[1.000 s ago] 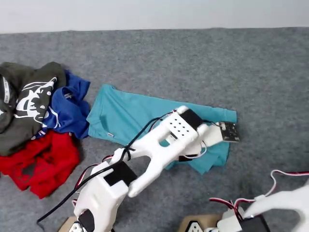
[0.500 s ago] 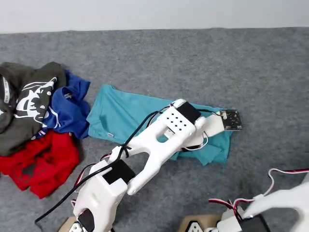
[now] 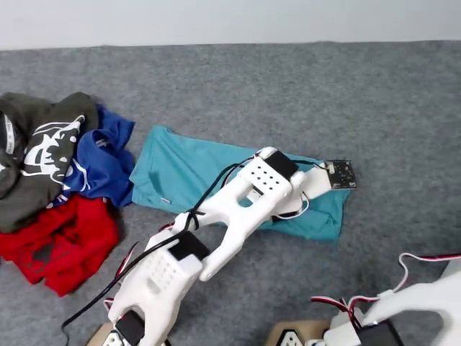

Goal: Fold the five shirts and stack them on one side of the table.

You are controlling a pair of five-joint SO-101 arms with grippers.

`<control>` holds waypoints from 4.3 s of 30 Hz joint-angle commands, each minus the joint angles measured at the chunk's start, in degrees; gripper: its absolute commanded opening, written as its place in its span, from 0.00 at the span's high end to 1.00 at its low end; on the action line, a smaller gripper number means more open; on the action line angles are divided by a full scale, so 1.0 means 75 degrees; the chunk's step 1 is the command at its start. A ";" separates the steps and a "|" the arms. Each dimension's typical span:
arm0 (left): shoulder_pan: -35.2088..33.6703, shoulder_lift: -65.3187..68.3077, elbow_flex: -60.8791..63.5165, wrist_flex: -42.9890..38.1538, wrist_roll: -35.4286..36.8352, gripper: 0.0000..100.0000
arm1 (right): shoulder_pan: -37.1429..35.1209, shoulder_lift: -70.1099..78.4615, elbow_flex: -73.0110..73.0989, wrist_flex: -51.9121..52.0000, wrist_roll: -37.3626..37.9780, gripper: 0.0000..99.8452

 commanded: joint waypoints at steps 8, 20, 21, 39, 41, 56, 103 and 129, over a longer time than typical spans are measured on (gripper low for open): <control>-0.0105 0.0844 -0.2655 0.1231 -0.0047 0.94 | -0.0076 -0.0287 -0.0035 0.0006 0.0059 0.96; -0.0258 0.1958 -0.4378 0.1782 -0.0059 0.89 | -0.0076 -0.0287 -0.0035 0.0006 0.0070 0.96; -0.0352 0.2051 -0.4484 0.1782 -0.0059 0.89 | -0.0076 -0.0287 -0.0035 0.0006 0.0070 0.96; -0.0774 0.2438 -0.5855 0.2626 -0.0328 0.89 | -0.0076 -0.0217 -0.0035 -0.0006 0.0070 0.96; -0.0633 0.2438 -0.5796 0.2637 -0.0316 0.89 | -0.0076 -0.0217 -0.0035 -0.0006 0.0070 0.96; -0.0176 0.1172 -0.4988 0.2637 -0.0293 0.89 | -0.0076 -0.0275 -0.0035 -0.0006 0.0070 0.96; -0.0774 -0.1993 -0.1987 0.2426 0.0785 0.89 | -0.0686 -0.0287 -0.0047 -0.0076 0.0012 0.96; -0.6423 -0.2086 0.1506 0.1899 0.2028 0.89 | -0.2866 -0.0287 -0.0047 -0.0076 -0.0410 0.96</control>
